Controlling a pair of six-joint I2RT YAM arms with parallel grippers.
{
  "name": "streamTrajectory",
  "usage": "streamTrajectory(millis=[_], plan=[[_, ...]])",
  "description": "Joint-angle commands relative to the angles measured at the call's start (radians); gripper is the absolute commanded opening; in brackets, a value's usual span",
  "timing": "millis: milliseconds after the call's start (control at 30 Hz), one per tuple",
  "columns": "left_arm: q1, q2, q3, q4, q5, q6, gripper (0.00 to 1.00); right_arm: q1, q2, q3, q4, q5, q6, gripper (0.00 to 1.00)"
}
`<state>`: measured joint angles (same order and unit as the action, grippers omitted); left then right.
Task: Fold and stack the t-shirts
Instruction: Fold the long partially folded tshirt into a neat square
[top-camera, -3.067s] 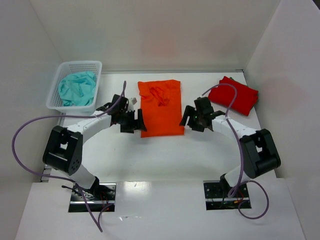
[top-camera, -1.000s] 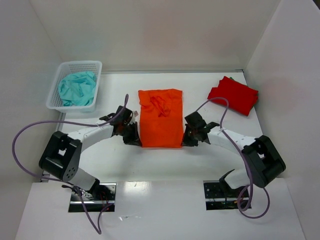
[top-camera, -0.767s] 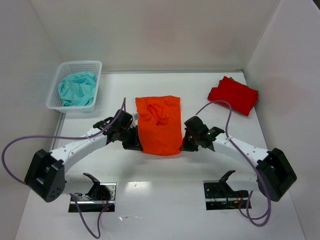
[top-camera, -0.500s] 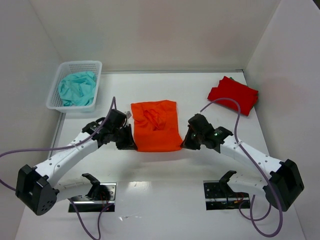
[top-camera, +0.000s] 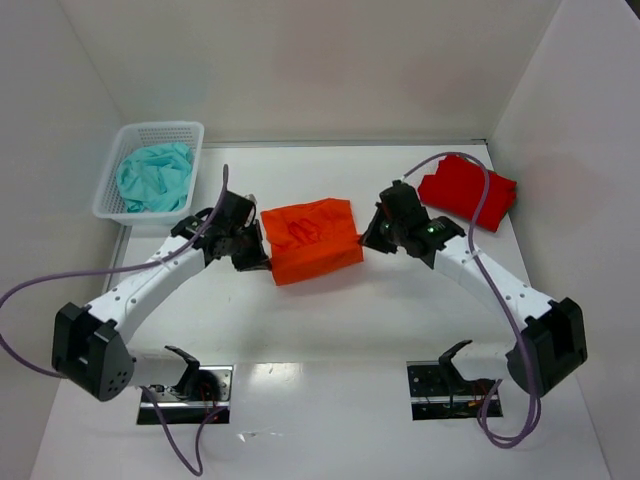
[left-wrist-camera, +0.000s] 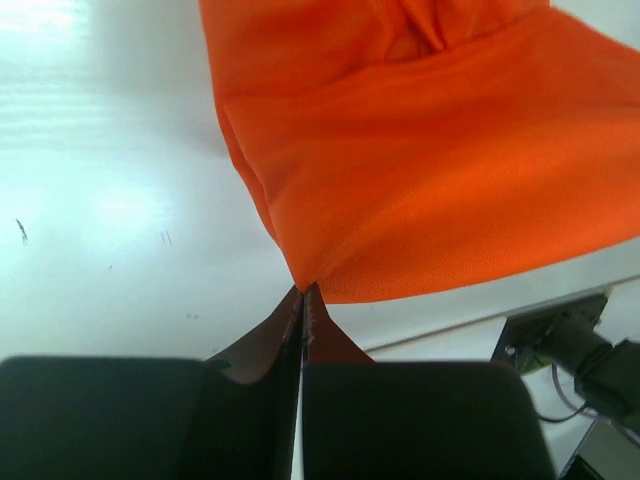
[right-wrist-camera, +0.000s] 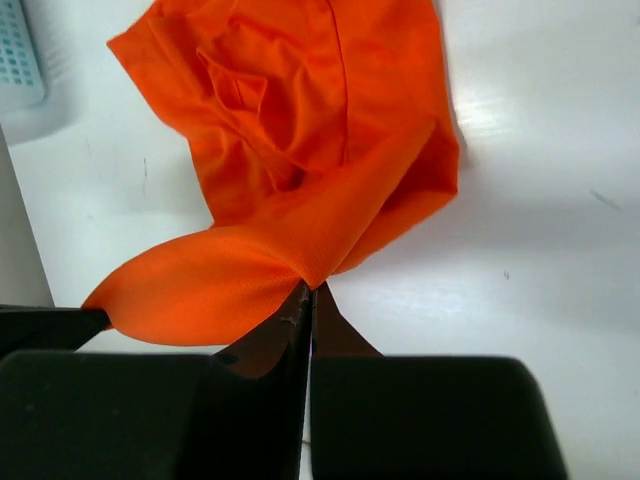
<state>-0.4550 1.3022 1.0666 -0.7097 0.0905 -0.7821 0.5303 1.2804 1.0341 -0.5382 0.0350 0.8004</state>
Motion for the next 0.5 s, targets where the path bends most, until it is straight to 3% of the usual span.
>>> streamTrajectory(millis=[0, 167, 467], plan=[[0.055, 0.073, 0.103, 0.029, 0.014, 0.080, 0.00, -0.050, 0.077, 0.088, 0.102, 0.014, -0.073, 0.00], [0.158, 0.210, 0.159, 0.062, 0.071, 0.150, 0.00, -0.090, 0.205, 0.172, 0.168, -0.015, -0.115, 0.00], [0.232, 0.376, 0.306, 0.091, 0.128, 0.217, 0.00, -0.118, 0.396, 0.316, 0.227, -0.031, -0.121, 0.00]])
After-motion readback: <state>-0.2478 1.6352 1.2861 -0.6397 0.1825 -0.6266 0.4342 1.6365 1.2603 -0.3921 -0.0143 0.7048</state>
